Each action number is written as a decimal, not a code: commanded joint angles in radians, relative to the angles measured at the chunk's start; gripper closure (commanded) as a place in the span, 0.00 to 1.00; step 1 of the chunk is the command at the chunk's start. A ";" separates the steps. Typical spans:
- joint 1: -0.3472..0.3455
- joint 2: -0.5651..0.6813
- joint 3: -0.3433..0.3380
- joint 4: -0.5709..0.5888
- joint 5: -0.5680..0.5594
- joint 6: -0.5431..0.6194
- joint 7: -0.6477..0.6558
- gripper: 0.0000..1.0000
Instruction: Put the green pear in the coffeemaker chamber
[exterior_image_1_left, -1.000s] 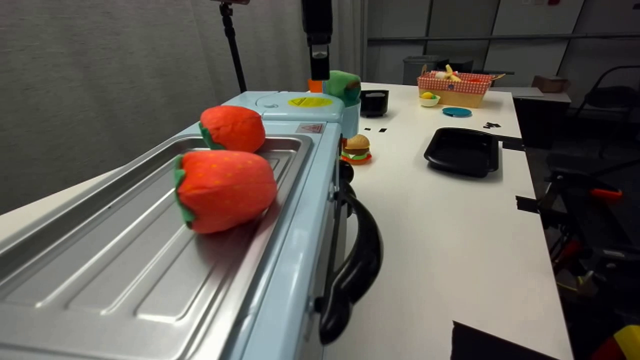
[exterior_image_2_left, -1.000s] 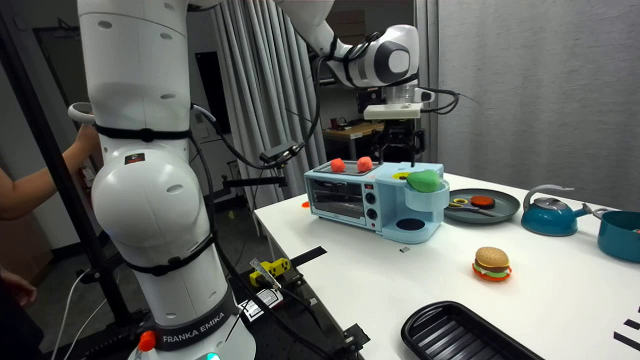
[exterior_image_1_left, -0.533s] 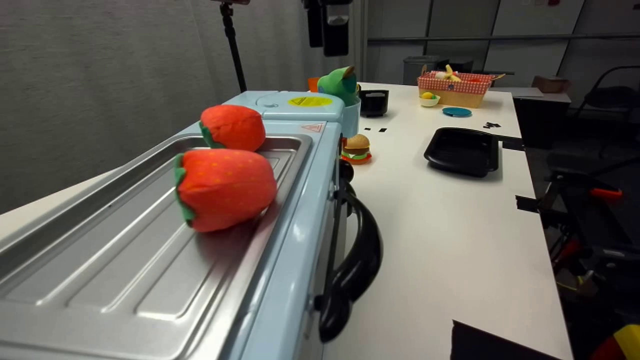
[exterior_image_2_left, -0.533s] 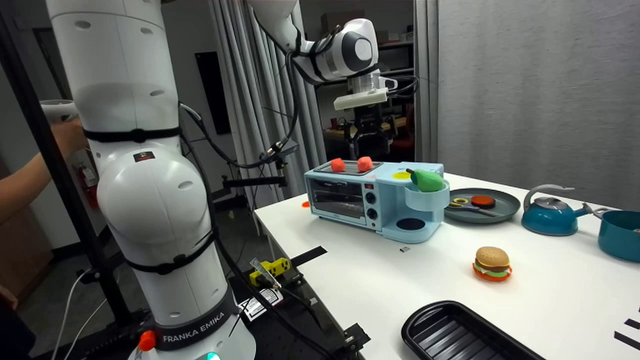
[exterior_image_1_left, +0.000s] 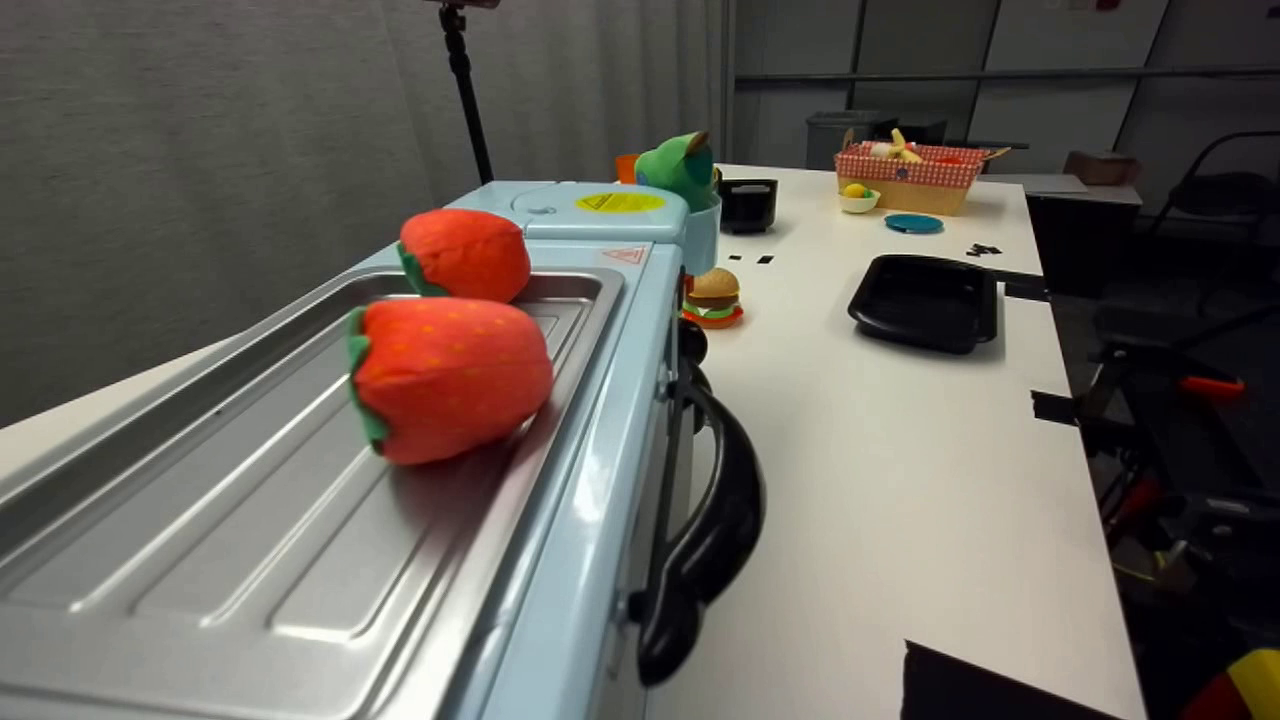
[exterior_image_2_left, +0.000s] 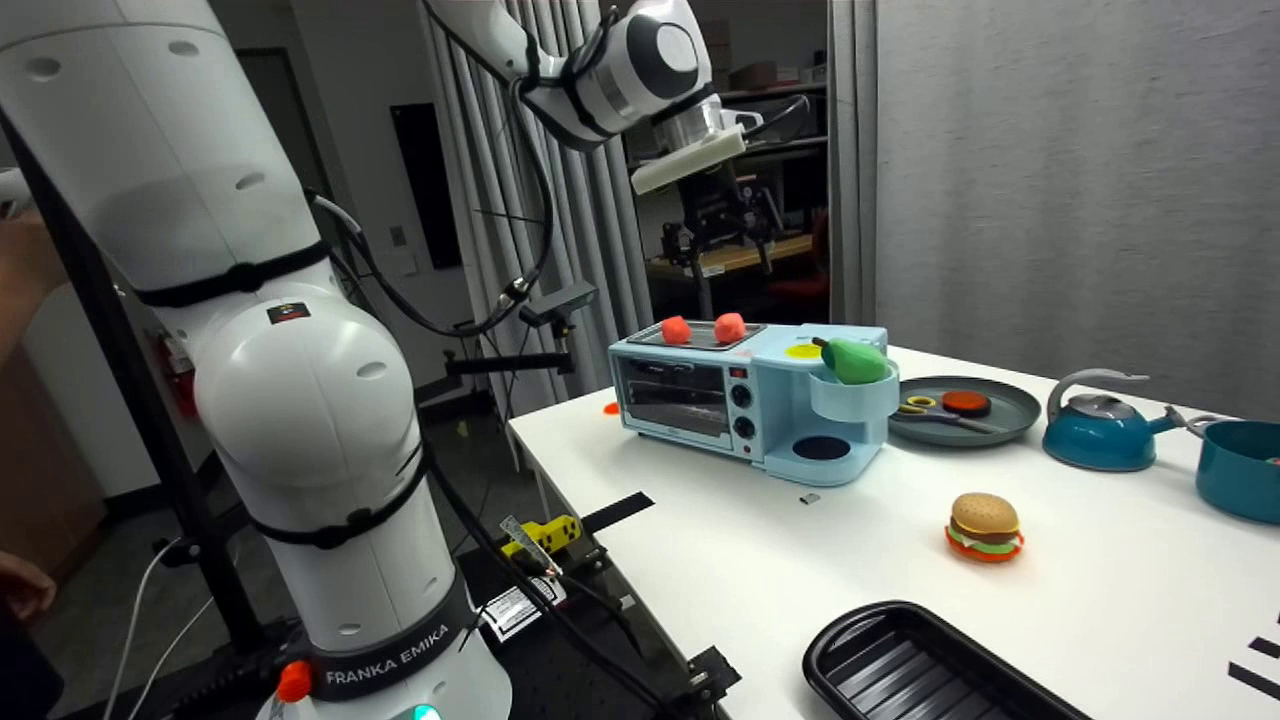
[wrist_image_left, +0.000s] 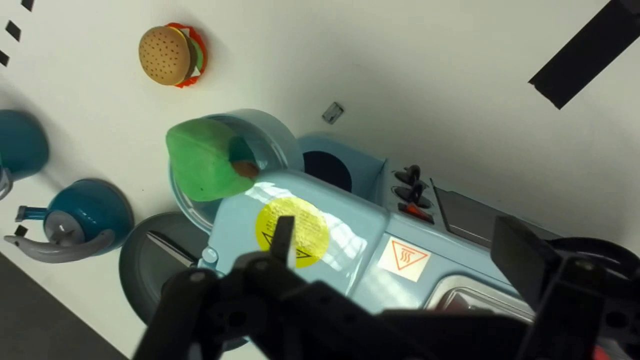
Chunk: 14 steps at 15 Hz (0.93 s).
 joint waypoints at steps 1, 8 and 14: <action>0.015 -0.196 -0.006 -0.149 -0.033 0.025 0.000 0.00; 0.030 -0.281 -0.012 -0.194 -0.035 -0.002 -0.005 0.00; 0.030 -0.291 -0.012 -0.205 -0.035 0.000 -0.006 0.00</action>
